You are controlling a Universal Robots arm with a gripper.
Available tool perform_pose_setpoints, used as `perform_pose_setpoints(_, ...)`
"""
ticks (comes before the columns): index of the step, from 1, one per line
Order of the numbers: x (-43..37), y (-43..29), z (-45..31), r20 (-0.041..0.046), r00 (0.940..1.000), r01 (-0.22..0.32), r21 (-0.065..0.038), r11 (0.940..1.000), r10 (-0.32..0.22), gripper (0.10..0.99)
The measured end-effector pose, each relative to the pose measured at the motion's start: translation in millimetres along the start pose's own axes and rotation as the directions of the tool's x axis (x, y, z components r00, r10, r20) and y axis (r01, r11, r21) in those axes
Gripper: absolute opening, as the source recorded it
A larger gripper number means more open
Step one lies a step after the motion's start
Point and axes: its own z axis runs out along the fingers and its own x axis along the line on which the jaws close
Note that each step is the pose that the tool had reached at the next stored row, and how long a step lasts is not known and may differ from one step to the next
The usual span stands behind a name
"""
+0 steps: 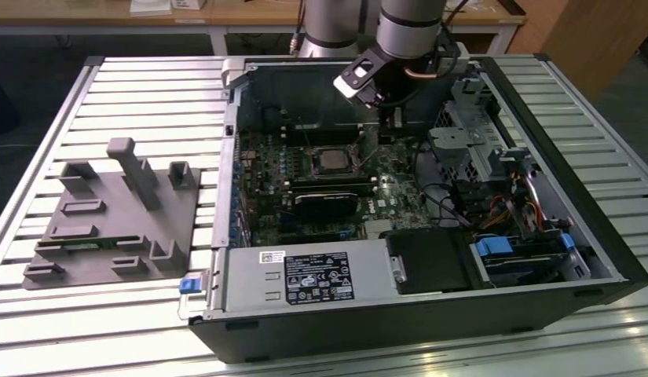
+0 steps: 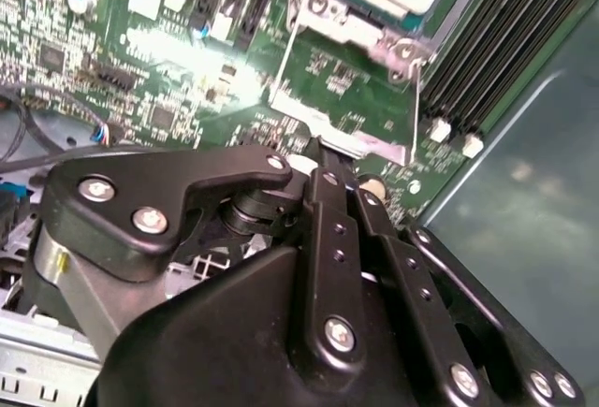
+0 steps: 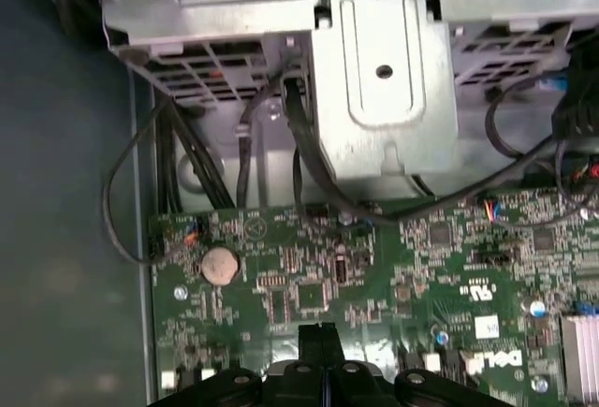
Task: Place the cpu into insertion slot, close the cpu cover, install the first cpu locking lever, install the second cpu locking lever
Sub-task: 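Close the cpu cover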
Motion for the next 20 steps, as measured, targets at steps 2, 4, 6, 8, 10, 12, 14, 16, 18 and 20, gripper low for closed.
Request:
perform_pose_setpoints(2,-0.5,-4.6,-0.2,0.0001,1.0000,0.000,0.000,1.0000,0.000,0.106)
perform_pose_setpoints(4,-0.9,-8.7,-0.3,0.0001,1.0000,0.000,0.000,1.0000,0.000,0.106)
perform_pose_setpoints(6,-1.2,-12.5,-0.4,0.0000,1.0000,0.000,0.000,1.0000,0.000,0.106)
perform_pose_setpoints(8,-1.6,-16.8,-0.6,0.0001,1.0000,0.000,0.000,1.0000,0.000,0.106)
perform_pose_setpoints(10,-2.1,-21.9,-0.7,0.0000,1.0000,0.000,0.000,1.0000,0.000,0.106)
perform_pose_setpoints(12,-2.7,-27.6,-0.8,0.0000,1.0000,0.000,0.000,1.0000,0.000,0.106)
perform_pose_setpoints(14,-3.2,-33.0,-0.9,0.0000,1.0000,0.000,0.000,1.0000,0.000,0.106)
perform_pose_setpoints(16,-3.6,-37.5,-1.0,0.0001,1.0000,0.000,0.000,1.0000,0.000,0.106)
perform_pose_setpoints(18,-3.9,-40.7,-1.0,0.0001,1.0000,0.000,0.000,1.0000,0.000,0.106)
perform_pose_setpoints(20,-4.2,-43.3,-1.1,0.0002,1.0000,0.000,0.000,1.0000,0.000,0.106)
